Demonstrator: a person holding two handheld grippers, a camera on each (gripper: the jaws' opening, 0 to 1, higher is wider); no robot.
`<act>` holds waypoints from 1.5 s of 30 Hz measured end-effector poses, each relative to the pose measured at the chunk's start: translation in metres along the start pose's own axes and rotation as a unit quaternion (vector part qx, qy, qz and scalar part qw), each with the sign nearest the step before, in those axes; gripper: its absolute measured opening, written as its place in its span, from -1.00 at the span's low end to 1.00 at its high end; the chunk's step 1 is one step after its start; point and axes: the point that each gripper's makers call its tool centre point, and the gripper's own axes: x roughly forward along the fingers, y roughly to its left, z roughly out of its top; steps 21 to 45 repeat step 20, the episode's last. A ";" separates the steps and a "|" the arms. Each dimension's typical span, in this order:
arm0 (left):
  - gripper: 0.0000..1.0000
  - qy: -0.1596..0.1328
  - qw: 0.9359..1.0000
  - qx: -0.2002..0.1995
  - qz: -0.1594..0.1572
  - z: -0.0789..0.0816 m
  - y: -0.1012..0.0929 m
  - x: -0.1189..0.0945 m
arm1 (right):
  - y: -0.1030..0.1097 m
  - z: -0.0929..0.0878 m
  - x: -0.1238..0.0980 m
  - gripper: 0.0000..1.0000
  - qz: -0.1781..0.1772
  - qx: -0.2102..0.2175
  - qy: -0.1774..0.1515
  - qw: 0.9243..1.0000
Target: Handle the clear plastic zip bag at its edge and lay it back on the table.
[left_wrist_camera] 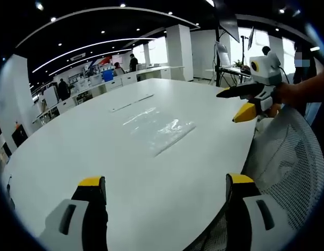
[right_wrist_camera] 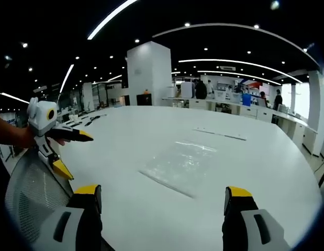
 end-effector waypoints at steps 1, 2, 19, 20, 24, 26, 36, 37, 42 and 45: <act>0.87 0.000 1.000 -0.001 0.001 0.000 0.000 0.000 | 0.001 -0.001 0.000 0.95 0.000 -0.003 0.001 1.000; 0.87 0.000 1.000 -0.002 0.001 -0.001 0.000 0.000 | 0.002 -0.001 0.000 0.95 0.000 -0.006 0.000 1.000; 0.85 -0.004 1.000 -0.008 0.000 -0.001 0.000 -0.001 | 0.000 0.003 -0.001 0.95 -0.004 -0.010 -0.004 1.000; 0.85 -0.004 1.000 -0.009 0.001 0.001 0.000 -0.002 | 0.000 0.005 -0.001 0.95 -0.003 -0.008 -0.005 1.000; 0.85 -0.004 1.000 -0.009 0.001 0.001 0.000 -0.002 | 0.000 0.005 -0.001 0.95 -0.003 -0.008 -0.005 1.000; 0.85 -0.004 1.000 -0.009 0.001 0.001 0.000 -0.002 | 0.000 0.005 -0.001 0.95 -0.003 -0.008 -0.005 1.000; 0.85 -0.004 1.000 -0.009 0.001 0.001 0.000 -0.002 | 0.000 0.005 -0.001 0.95 -0.003 -0.008 -0.005 1.000; 0.85 -0.004 1.000 -0.009 0.001 0.001 0.000 -0.002 | 0.000 0.005 -0.001 0.95 -0.003 -0.008 -0.005 1.000; 0.85 -0.004 1.000 -0.009 0.001 0.001 0.000 -0.002 | 0.000 0.005 -0.001 0.95 -0.003 -0.008 -0.005 1.000; 0.85 -0.004 1.000 -0.009 0.001 0.001 0.000 -0.002 | 0.000 0.005 -0.001 0.95 -0.003 -0.008 -0.005 1.000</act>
